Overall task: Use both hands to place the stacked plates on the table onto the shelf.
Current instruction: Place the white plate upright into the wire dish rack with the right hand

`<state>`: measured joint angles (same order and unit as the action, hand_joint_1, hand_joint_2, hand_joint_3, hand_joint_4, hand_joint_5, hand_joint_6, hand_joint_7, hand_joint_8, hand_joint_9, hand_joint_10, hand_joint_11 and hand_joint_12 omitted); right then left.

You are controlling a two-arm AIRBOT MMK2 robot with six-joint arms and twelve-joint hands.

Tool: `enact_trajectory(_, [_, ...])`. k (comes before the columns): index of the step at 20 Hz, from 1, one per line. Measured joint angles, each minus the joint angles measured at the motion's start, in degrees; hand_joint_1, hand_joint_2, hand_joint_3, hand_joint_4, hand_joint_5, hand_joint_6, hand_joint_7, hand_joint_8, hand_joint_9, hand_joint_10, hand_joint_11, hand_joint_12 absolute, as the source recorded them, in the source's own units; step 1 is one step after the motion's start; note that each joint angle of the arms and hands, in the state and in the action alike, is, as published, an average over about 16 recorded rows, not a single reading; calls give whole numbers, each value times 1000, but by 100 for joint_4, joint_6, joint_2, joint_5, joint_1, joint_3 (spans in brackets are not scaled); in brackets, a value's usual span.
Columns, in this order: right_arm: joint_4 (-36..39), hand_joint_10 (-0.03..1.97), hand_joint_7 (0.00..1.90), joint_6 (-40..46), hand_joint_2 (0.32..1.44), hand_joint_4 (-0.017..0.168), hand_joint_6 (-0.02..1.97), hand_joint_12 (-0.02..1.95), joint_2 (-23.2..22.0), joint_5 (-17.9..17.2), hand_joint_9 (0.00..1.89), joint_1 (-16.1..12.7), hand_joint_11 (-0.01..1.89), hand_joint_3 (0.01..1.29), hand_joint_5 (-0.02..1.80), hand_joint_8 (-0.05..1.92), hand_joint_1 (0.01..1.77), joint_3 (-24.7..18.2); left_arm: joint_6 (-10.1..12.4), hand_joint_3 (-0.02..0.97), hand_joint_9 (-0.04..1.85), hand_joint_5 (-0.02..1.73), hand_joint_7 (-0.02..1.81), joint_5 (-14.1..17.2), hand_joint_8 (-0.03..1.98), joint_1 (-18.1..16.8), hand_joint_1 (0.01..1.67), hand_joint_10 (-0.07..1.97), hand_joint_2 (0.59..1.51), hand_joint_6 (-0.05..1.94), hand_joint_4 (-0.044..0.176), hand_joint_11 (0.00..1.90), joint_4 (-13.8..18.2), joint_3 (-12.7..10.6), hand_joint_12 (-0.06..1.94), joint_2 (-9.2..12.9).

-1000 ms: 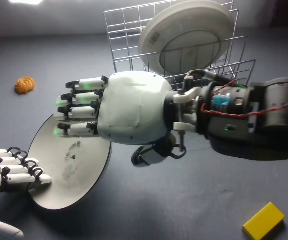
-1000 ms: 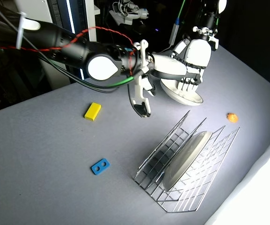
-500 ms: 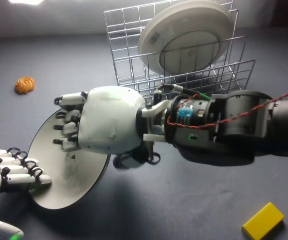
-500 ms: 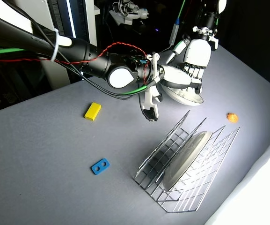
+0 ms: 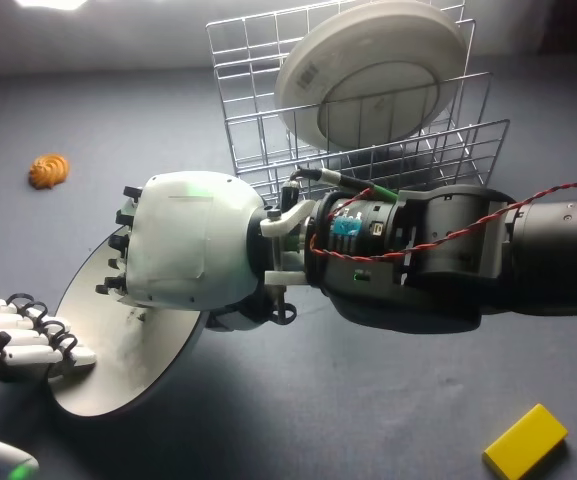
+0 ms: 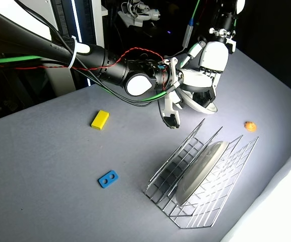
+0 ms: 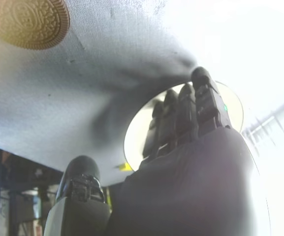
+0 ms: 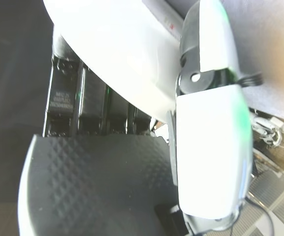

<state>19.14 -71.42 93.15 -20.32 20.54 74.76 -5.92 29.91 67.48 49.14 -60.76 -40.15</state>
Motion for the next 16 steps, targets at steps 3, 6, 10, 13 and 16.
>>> enact_trajectory(3, [-35,656,973,-11,950,-11,588,1432,17,-46,1064,11,758,11,830,763,1168,-4,0,9,94,137,139,0,-6,-227,16,-14,1214,-6,-5,17,22,-79,237,27])
enact_trajectory(6, [-92,671,999,-17,949,-11,617,1424,-29,-73,1085,21,769,11,830,816,1169,-59,-1,10,102,148,150,-7,-2,-516,16,-2,1211,1,-2,16,47,-180,239,62])
enact_trajectory(10, [-196,685,1036,-27,950,-10,687,1426,-152,-103,1103,3,767,11,837,870,1169,-204,-3,10,111,161,162,-29,5,-951,16,12,1209,10,2,16,91,-348,238,108])
enact_trajectory(13, [-278,687,1061,-38,956,-8,759,1422,-299,-132,1111,-39,760,11,849,902,1173,-373,-3,10,108,162,159,-62,8,-1244,17,20,1208,10,4,16,116,-483,227,144])
enact_trajectory(16, [-350,674,1074,-54,966,-4,838,1416,-493,-162,1103,-107,757,12,866,915,1178,-596,-3,11,106,156,156,-86,8,-1500,16,19,1208,7,5,16,148,-616,227,171])
